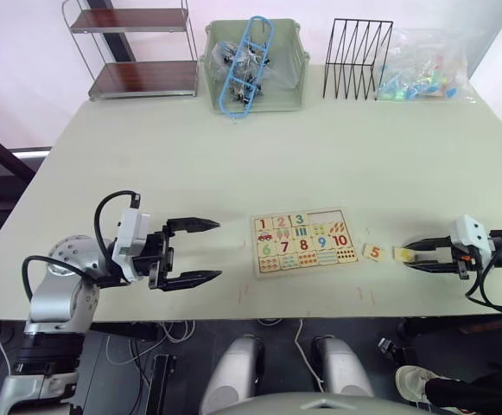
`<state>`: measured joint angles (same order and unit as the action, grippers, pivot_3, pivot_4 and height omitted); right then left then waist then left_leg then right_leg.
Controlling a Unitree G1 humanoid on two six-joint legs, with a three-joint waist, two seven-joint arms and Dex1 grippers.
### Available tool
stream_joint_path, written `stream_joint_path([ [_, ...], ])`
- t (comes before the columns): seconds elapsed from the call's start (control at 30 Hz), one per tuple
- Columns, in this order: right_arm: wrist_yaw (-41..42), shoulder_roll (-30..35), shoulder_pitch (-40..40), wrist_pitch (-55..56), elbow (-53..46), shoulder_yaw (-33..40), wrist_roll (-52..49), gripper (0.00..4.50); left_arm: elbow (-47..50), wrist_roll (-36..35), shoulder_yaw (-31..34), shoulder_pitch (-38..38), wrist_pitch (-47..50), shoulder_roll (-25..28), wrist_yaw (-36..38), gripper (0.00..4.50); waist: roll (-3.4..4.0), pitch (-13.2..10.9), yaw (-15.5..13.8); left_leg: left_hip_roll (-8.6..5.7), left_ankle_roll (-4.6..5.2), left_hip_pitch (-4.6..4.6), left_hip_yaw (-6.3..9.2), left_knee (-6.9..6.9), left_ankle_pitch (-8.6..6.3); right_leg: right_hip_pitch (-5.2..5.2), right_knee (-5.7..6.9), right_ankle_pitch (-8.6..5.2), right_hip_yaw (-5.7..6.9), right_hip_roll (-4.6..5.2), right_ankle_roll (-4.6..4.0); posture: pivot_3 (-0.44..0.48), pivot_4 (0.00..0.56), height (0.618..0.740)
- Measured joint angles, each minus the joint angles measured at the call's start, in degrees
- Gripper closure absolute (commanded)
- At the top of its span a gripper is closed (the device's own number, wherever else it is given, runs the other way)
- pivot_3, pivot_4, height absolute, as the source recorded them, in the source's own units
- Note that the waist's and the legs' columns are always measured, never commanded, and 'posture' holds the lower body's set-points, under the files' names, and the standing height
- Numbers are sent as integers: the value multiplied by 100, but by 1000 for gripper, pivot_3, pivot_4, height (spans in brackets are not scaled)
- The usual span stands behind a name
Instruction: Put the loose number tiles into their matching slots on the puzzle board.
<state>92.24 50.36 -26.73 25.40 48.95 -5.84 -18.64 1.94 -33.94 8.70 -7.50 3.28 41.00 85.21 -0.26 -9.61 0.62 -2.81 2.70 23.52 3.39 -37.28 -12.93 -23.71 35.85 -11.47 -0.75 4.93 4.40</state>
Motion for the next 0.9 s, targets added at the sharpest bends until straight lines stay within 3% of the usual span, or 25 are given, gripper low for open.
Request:
stream_joint_path([
  [0.4,-14,0,122,-194,-228,127,34,3620,23,-2,12,59,0,0,-17,0,-2,1,-4,-1,0,-5,-1,0,0,3,0,0,-2,3,0,0,150,739],
  [0.9,-516,140,248,-2306,-2676,257,41,3620,25,-1,13,98,-106,-2,5,0,6,-4,-12,-2,0,12,-1,1,0,-15,2,1,-1,6,1,0,150,739],
])
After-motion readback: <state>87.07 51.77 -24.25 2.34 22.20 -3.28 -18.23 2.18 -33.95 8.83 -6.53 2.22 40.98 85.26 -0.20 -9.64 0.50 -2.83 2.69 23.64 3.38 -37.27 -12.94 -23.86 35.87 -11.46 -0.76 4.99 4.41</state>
